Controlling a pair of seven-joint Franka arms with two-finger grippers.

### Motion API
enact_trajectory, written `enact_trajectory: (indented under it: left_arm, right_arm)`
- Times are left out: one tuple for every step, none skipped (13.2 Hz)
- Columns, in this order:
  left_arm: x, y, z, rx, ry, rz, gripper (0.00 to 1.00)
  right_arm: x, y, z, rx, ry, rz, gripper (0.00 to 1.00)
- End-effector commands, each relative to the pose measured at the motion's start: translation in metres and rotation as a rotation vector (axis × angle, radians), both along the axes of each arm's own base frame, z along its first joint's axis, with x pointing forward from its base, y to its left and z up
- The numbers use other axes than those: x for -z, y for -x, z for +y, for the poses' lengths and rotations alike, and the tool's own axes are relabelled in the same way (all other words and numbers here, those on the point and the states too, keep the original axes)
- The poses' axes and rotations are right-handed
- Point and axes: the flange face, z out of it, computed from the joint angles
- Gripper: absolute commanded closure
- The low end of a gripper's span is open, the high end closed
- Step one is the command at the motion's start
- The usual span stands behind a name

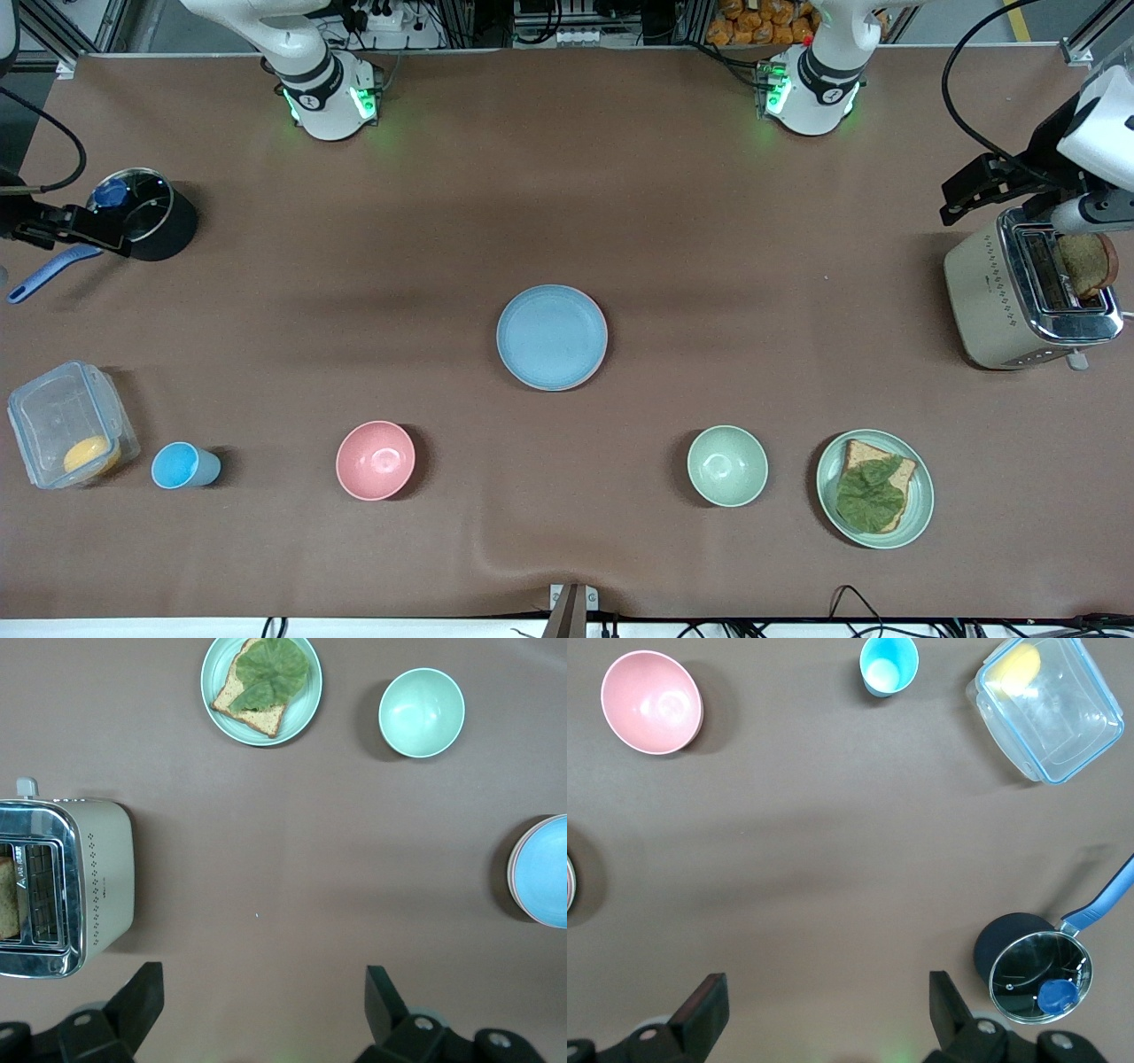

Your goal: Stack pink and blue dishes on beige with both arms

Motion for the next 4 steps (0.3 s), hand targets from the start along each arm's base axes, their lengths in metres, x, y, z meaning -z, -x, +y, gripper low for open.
enact_trajectory:
  left_arm:
    - [-0.0031, 0.0072, 0.0017, 0.021, -0.013, 0.011, 0.0]
    - [-0.0031, 0.0075, 0.0061, 0.013, -0.014, 0.017, 0.0]
    - [-0.0032, 0.0073, 0.0079, 0.011, -0.016, 0.017, 0.0]
    - [-0.0025, 0.0068, 0.0072, 0.013, -0.016, 0.017, 0.0]
  right_arm:
    - [-0.0013, 0.0038, 0.0003, 0.016, 0.01, 0.004, 0.0]
    - [-0.0013, 0.0038, 0.0003, 0.016, 0.01, 0.004, 0.0]
    - [-0.0013, 0.0037, 0.0012, 0.015, 0.01, 0.004, 0.0]
    - [-0.0013, 0.0037, 0.0012, 0.015, 0.01, 0.004, 0.0]
